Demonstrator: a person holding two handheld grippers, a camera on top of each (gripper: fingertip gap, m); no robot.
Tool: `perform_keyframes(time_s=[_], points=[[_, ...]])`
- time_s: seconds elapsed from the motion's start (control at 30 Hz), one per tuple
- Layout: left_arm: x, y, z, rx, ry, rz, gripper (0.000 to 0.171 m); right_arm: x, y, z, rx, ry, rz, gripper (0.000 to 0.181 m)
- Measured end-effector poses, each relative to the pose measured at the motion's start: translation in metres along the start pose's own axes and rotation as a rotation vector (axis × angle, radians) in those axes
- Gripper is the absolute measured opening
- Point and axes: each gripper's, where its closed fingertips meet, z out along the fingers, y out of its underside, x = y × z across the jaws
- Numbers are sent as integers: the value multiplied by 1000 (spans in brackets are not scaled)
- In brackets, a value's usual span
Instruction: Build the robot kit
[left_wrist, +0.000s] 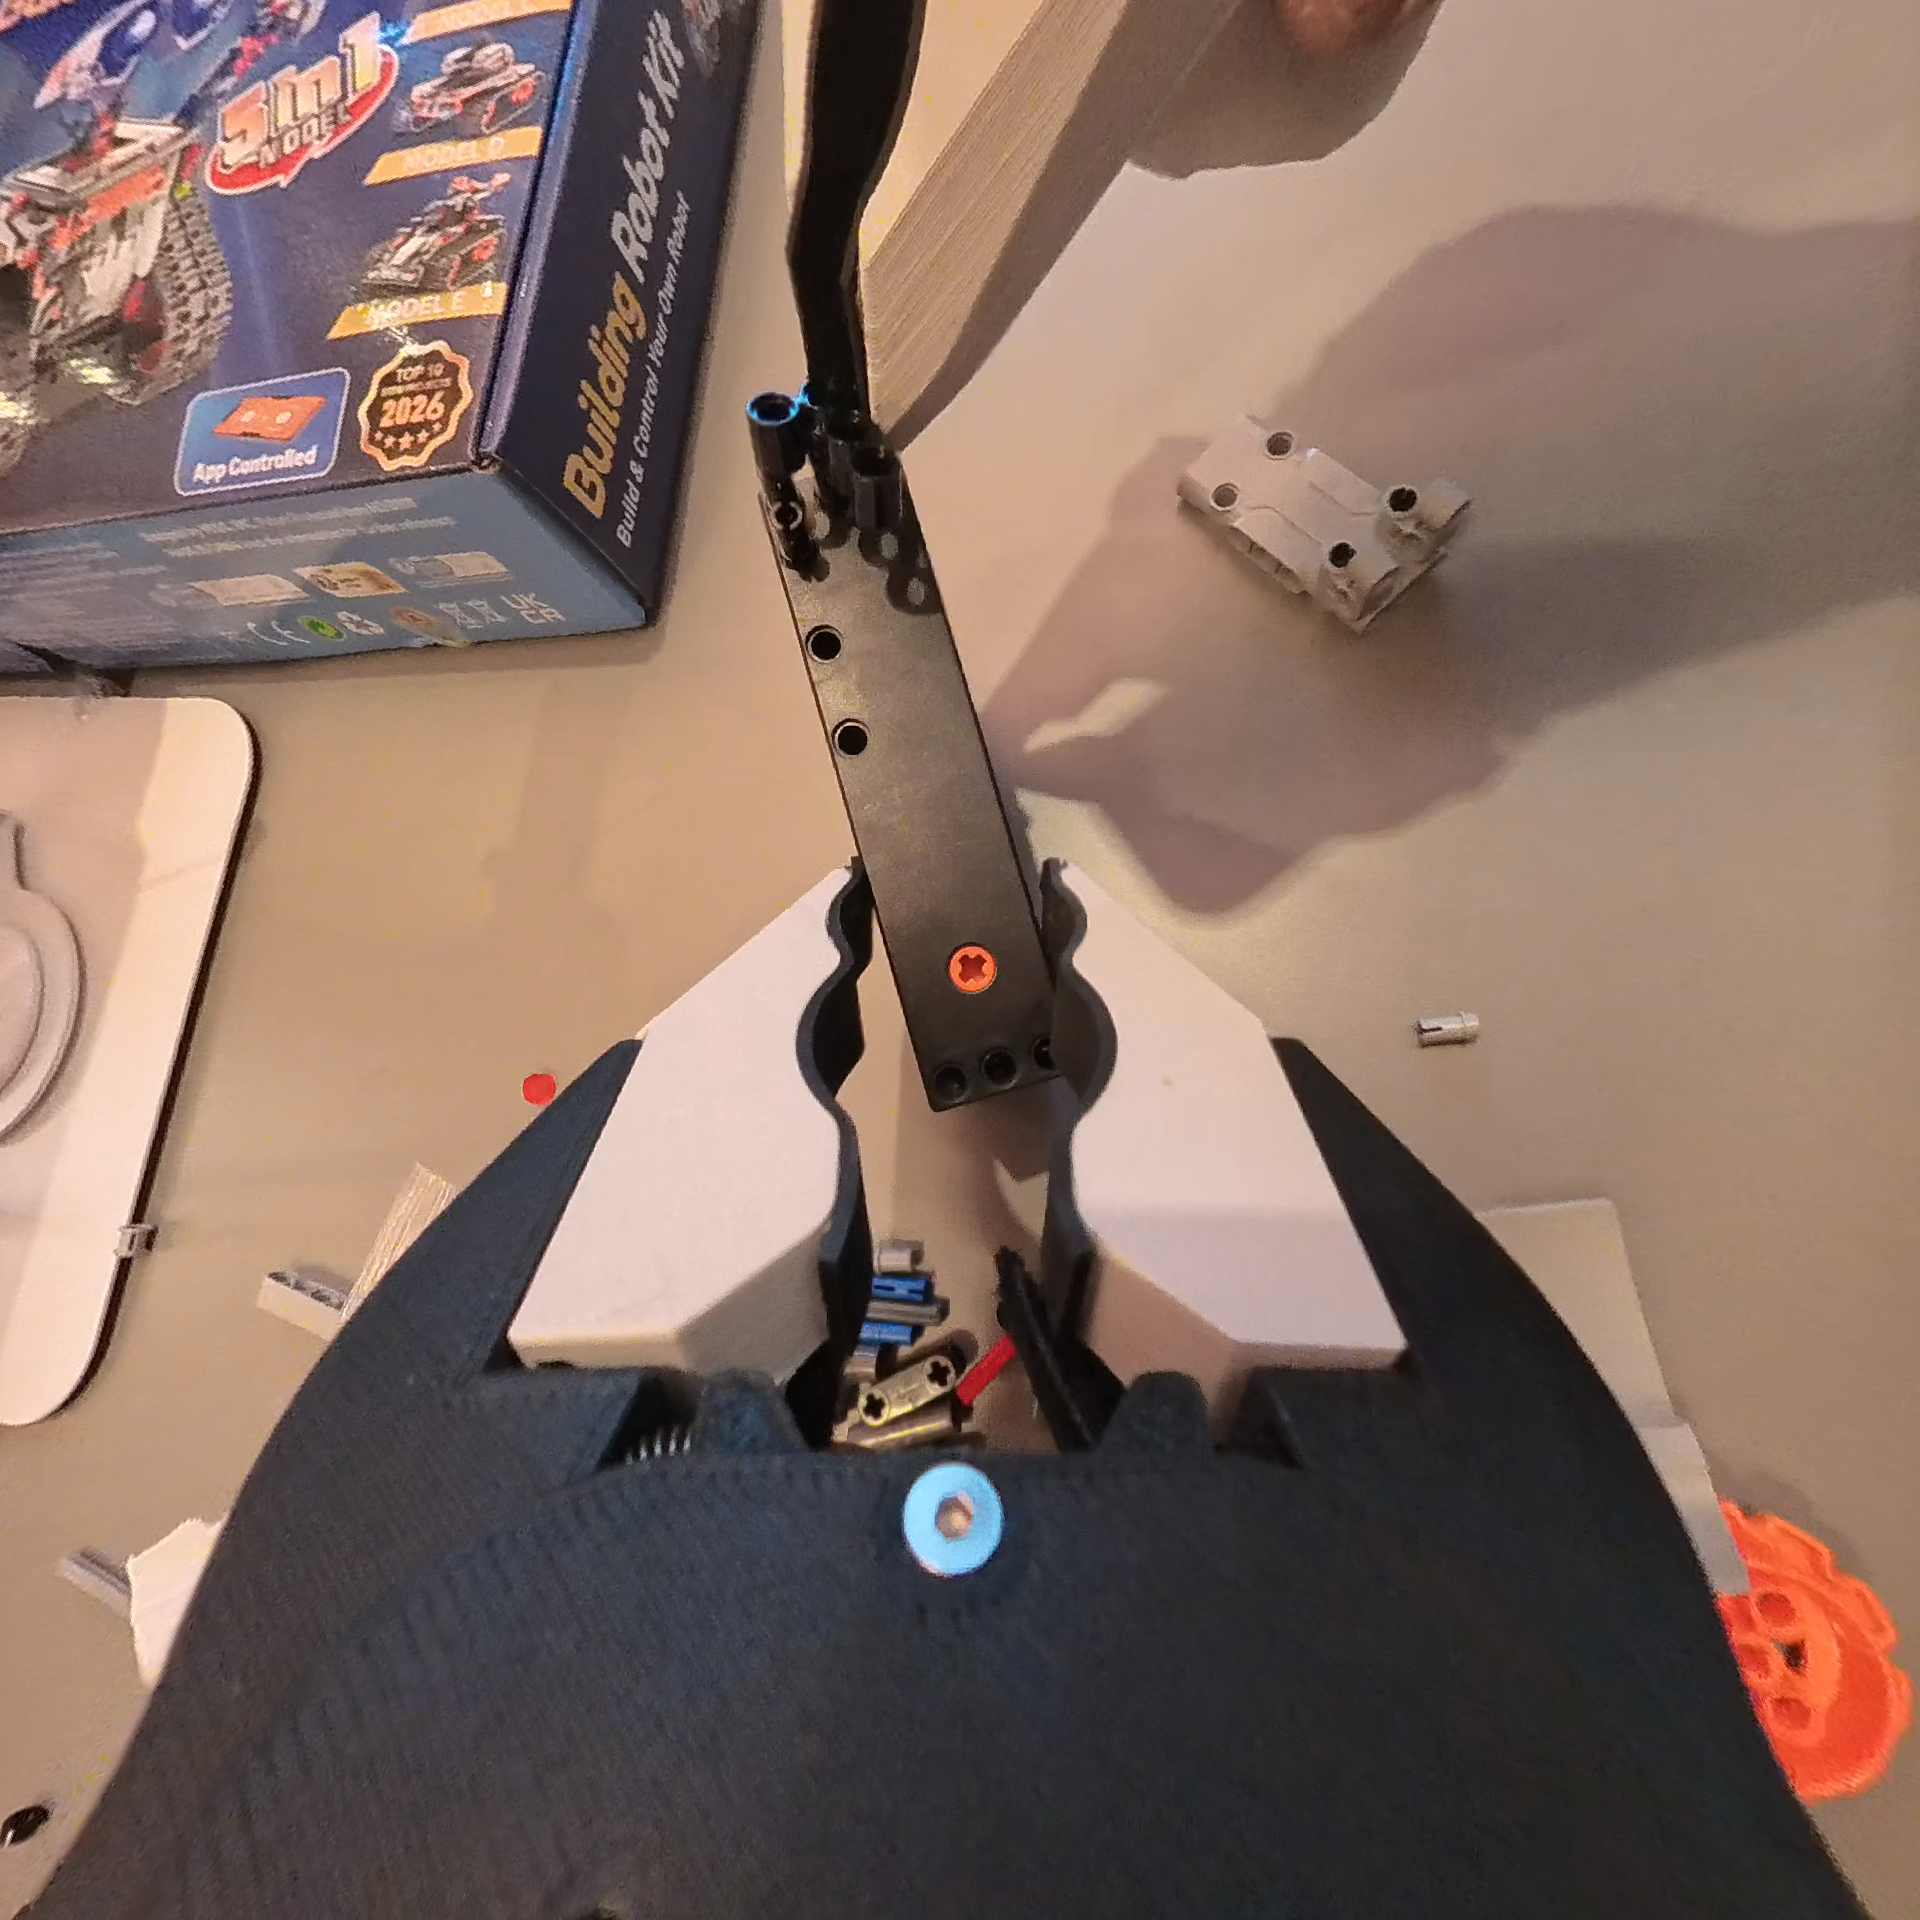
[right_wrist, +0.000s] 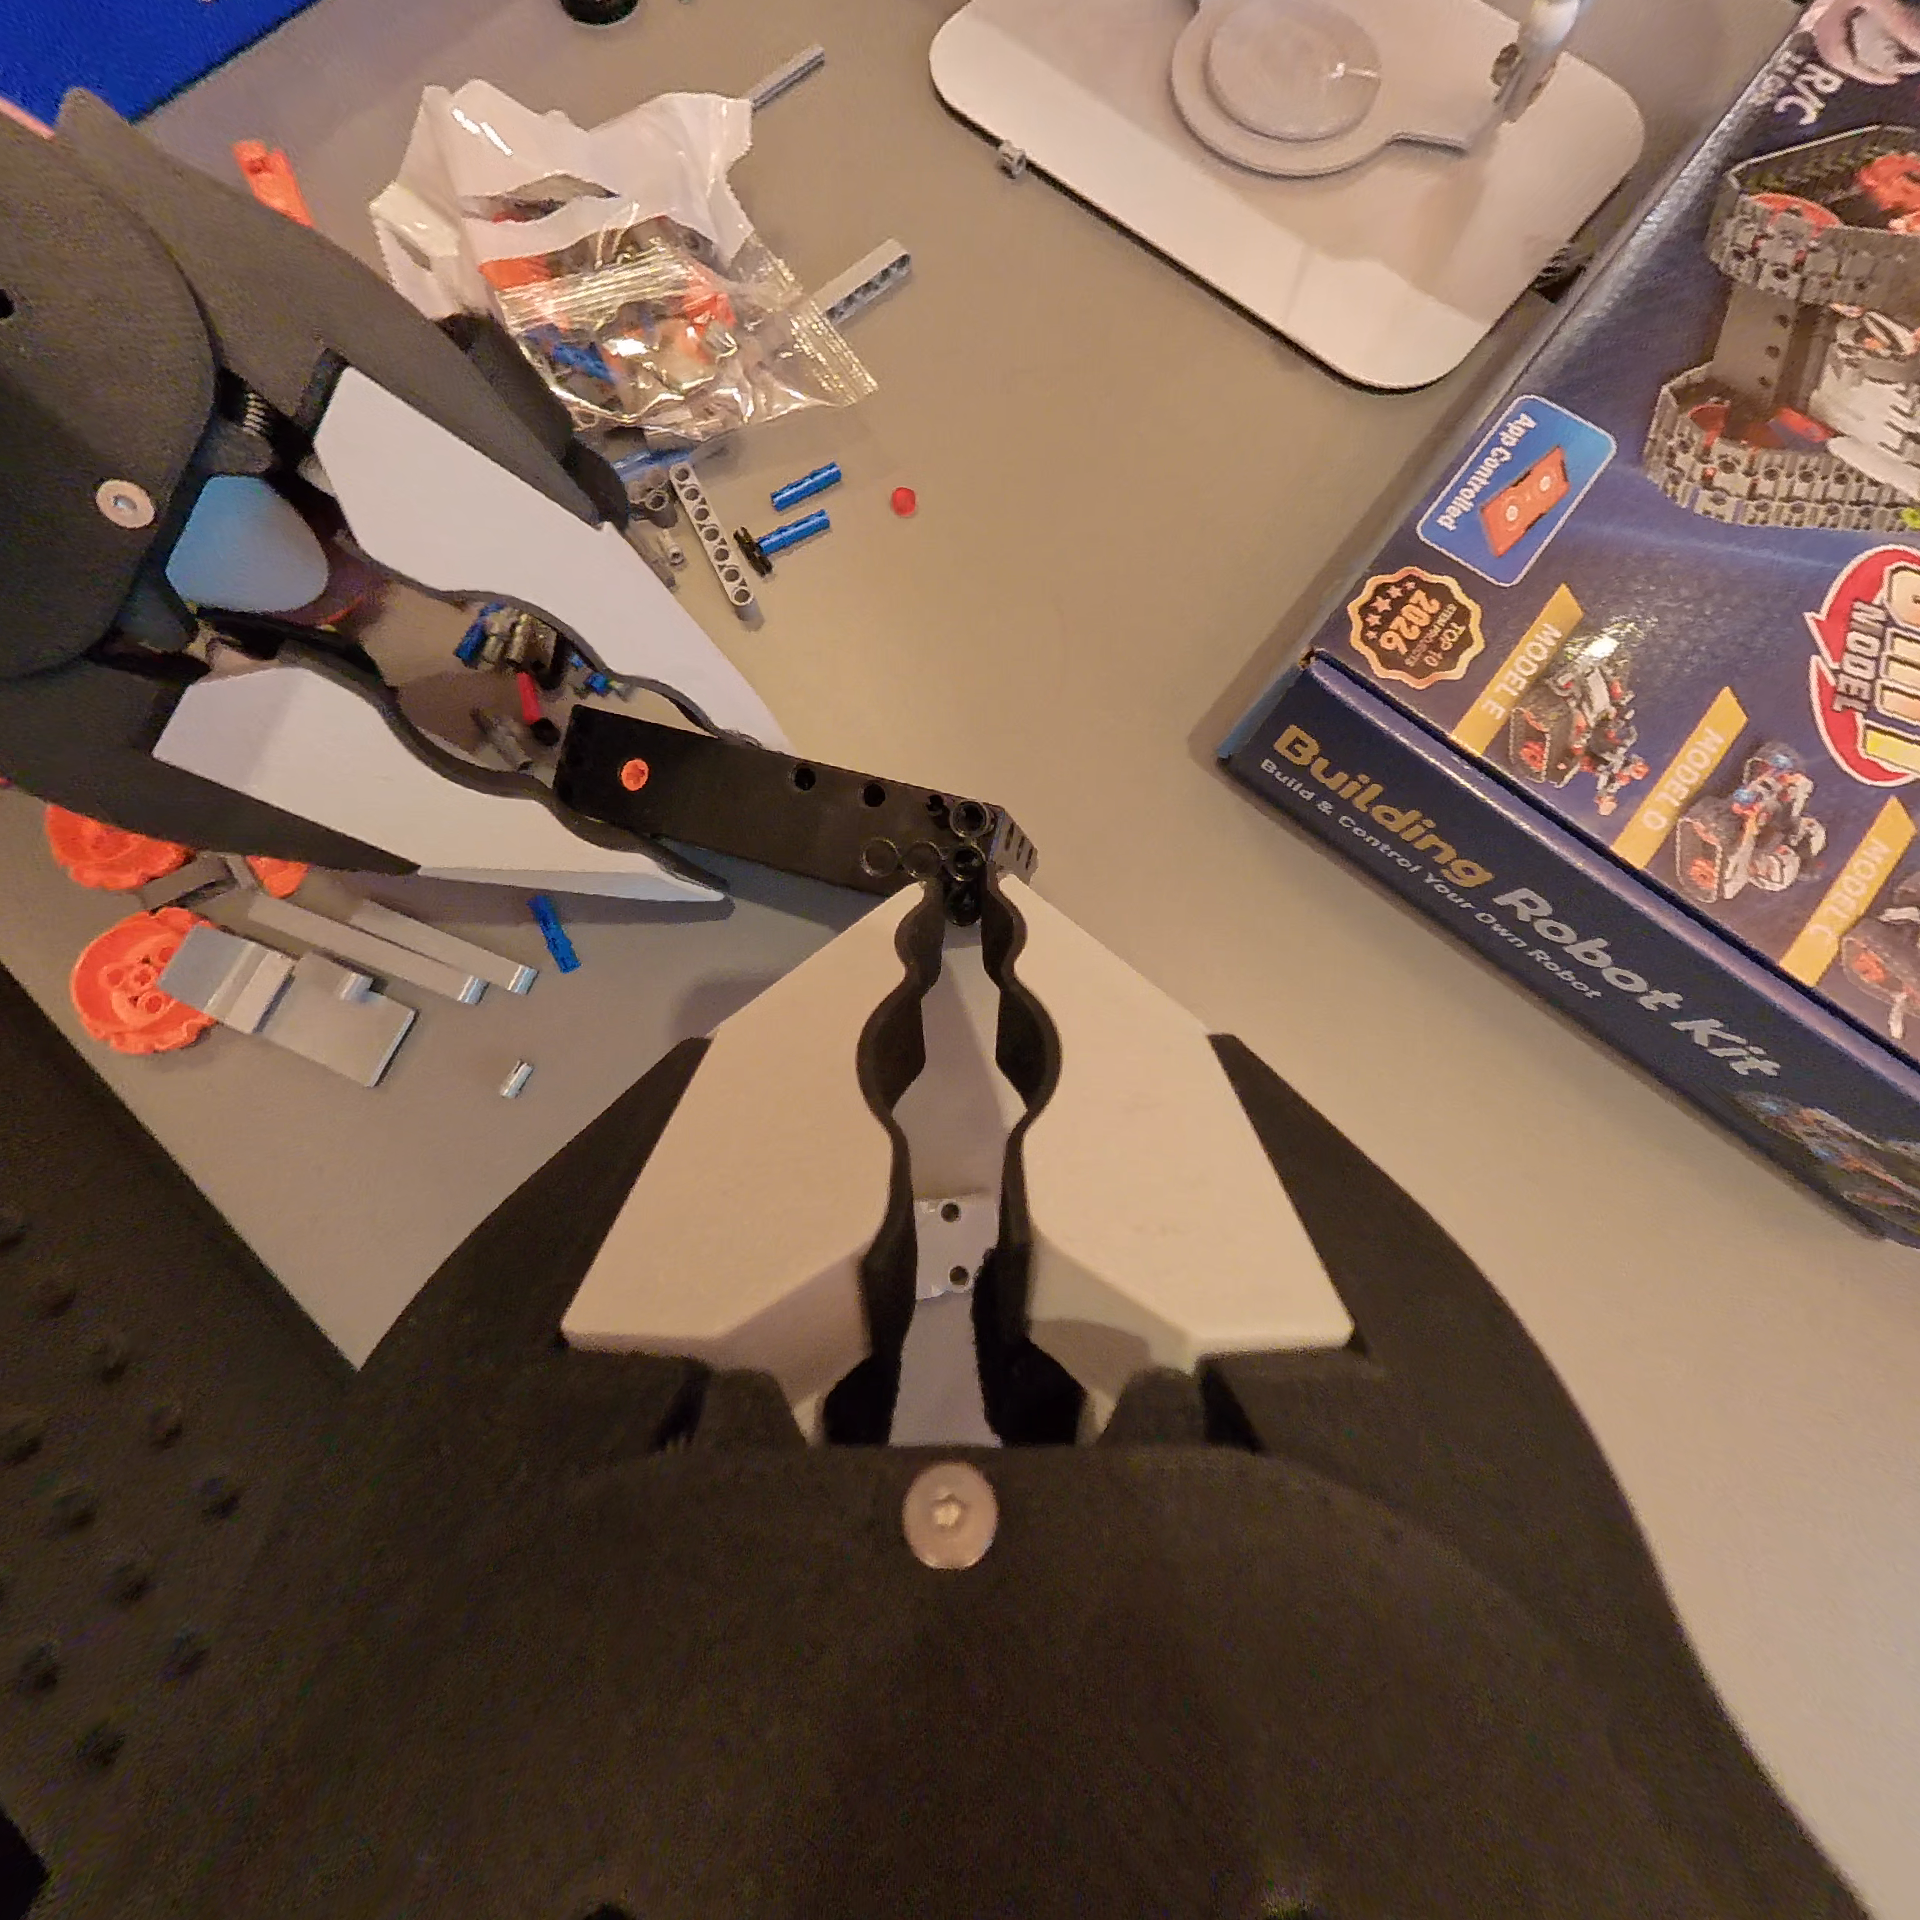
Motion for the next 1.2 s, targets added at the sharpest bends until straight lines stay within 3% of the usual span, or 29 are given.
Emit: perform_keyframes(time_s=[0.5, 0.87, 1.2], points=[[-1, -11, 11, 61, -122, 81, 30, 12, 10, -1, 32, 116, 125, 5], [-7, -13, 15, 81, -128, 62, 30, 20, 6, 3, -21, 188, 122, 4], [-11, -14, 18, 76, -161, 94, 30, 25, 8, 6, -90, 160, 129, 3]])
